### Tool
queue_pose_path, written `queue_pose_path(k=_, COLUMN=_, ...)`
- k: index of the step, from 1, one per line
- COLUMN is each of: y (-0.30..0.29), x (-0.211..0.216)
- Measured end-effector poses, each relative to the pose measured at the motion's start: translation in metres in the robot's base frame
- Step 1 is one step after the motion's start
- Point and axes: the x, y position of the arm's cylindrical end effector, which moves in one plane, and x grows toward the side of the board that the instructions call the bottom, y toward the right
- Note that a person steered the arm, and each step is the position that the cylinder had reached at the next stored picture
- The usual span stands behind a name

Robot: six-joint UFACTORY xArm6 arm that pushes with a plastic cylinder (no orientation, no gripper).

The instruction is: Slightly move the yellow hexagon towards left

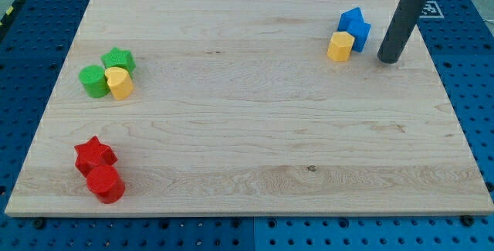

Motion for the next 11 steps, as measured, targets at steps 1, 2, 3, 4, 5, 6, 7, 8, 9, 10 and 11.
queue_pose_path(k=1, y=-0.019, x=-0.001)
queue_pose_path(k=2, y=-0.027, x=-0.003)
queue_pose_path(k=3, y=-0.034, x=-0.003)
queue_pose_path(k=4, y=-0.044, x=-0.008)
queue_pose_path(k=5, y=-0.044, x=-0.014)
queue_pose_path(k=6, y=-0.045, x=-0.021)
queue_pose_path(k=7, y=-0.068, x=-0.021)
queue_pose_path(k=8, y=-0.089, x=-0.021)
queue_pose_path(k=9, y=-0.096, x=-0.021)
queue_pose_path(k=10, y=-0.096, x=-0.024)
queue_pose_path(k=11, y=-0.096, x=-0.034)
